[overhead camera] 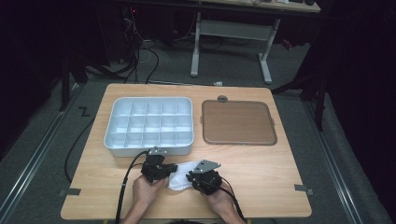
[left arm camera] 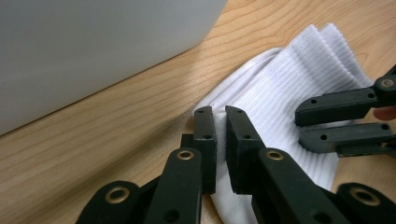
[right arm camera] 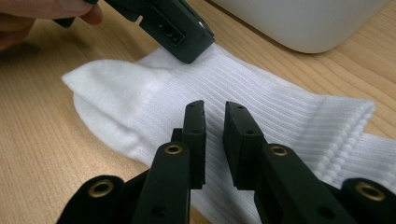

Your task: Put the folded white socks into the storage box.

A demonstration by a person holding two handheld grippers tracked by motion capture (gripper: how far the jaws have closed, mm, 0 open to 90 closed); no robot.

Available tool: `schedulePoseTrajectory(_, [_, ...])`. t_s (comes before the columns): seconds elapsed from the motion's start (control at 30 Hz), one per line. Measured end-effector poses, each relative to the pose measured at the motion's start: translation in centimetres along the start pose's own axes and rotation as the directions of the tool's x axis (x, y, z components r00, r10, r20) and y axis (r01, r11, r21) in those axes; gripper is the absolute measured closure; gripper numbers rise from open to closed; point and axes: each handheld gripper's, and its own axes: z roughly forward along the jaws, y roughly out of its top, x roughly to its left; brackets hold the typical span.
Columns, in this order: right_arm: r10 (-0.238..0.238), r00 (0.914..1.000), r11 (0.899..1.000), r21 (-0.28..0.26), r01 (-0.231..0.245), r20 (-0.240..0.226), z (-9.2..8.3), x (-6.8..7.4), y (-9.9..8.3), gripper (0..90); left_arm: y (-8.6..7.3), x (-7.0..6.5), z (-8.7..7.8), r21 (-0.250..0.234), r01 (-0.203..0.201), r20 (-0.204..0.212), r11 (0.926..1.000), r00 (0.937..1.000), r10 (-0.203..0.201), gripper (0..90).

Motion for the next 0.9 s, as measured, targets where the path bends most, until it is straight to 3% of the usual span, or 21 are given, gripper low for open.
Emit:
schedulePoseTrajectory(0.33, [-0.013, 0.9998, 1.000, 0.007, 0.013, -0.014, 0.3, 0.4, 0.3, 80.0, 0.8, -0.5, -1.9, -0.017, 0.037, 0.054, 0.9992, 0.9979, -0.036, 84.7])
schedulePoseTrajectory(0.67, [-0.028, 0.9978, 1.000, 0.009, 0.028, -0.060, 1.1, 1.3, 1.0, 81.6, 1.4, -1.2, -3.5, -0.038, 0.096, 0.125, 0.9947, 0.9881, -0.091, 84.9])
schedulePoseTrajectory(0.77, [-0.029, 0.9976, 0.999, 0.013, 0.029, -0.063, 1.2, 1.5, 1.2, 81.6, 1.5, -1.0, -3.5, -0.039, 0.115, 0.120, 0.9926, 0.9868, -0.109, 85.0])
schedulePoseTrajectory(0.9, [-0.019, 0.9964, 1.000, 0.010, 0.020, -0.083, 0.9, 1.1, 1.3, 81.2, 1.5, -0.8, -3.6, -0.035, 0.110, 0.104, 0.9934, 0.9890, -0.106, 85.1])
